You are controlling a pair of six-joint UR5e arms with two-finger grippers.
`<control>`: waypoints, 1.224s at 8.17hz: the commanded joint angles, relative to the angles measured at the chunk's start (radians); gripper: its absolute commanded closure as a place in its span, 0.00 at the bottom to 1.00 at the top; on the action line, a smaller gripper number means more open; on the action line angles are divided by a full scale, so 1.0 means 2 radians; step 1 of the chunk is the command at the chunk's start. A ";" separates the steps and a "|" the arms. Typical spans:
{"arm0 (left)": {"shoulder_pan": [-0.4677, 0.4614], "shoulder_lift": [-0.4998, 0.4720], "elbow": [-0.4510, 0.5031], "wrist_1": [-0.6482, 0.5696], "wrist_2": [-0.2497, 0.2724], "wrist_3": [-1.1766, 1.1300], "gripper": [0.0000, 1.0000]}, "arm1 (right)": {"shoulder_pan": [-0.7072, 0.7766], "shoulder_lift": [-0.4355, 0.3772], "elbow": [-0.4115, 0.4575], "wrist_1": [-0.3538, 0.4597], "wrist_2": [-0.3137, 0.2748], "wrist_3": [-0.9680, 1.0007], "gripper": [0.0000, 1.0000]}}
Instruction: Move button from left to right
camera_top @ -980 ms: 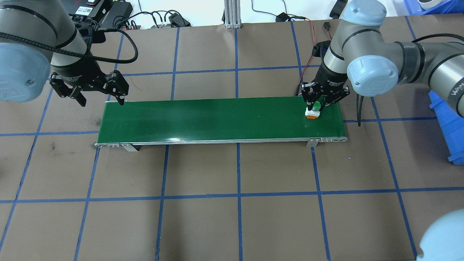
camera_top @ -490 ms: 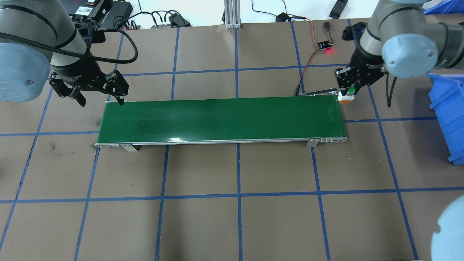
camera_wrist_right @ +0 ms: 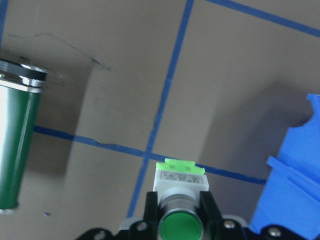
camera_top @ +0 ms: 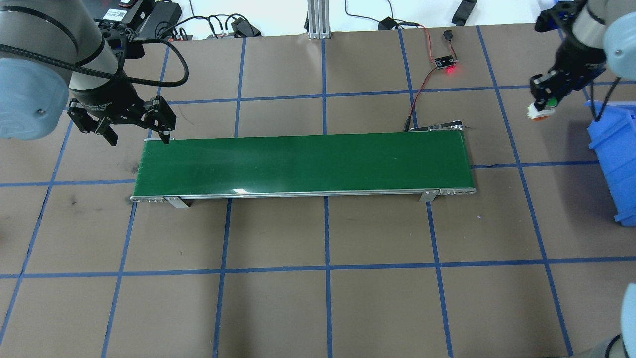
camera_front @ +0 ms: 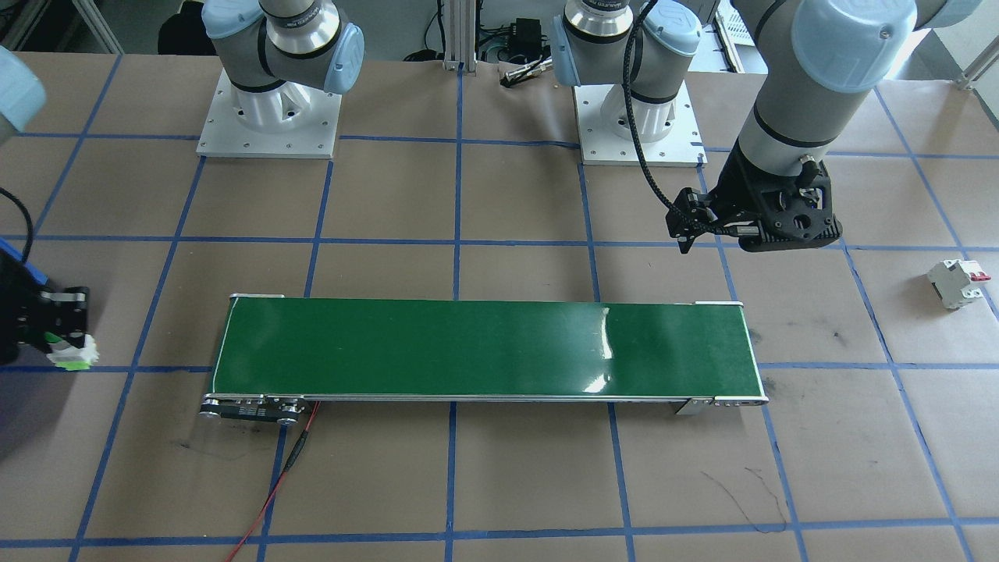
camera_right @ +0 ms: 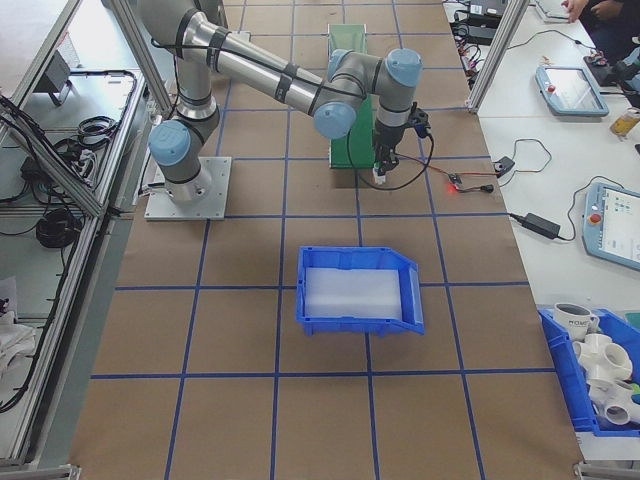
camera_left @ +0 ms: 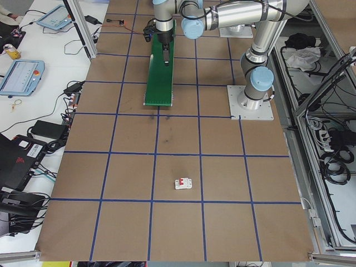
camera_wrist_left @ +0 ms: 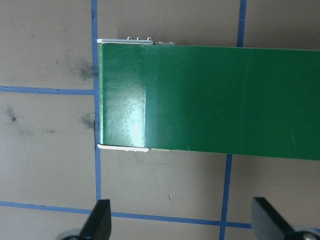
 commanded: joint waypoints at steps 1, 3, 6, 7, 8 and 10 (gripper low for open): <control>0.000 0.002 -0.001 0.000 0.002 0.001 0.00 | -0.098 -0.009 -0.020 -0.009 -0.012 -0.179 1.00; 0.000 0.001 -0.001 0.000 0.001 0.004 0.00 | -0.158 -0.002 -0.025 -0.058 -0.012 -0.310 1.00; 0.000 0.002 -0.001 0.001 0.002 0.006 0.00 | -0.218 0.053 -0.022 -0.114 0.037 -0.413 1.00; 0.000 0.002 0.000 0.001 0.002 0.007 0.00 | -0.219 0.074 -0.017 -0.118 0.044 -0.419 1.00; 0.000 0.001 0.003 0.003 0.002 0.006 0.00 | -0.219 0.094 -0.011 -0.118 0.039 -0.423 1.00; 0.000 0.001 0.000 0.005 0.002 0.005 0.00 | -0.219 0.116 0.008 -0.121 0.014 -0.427 1.00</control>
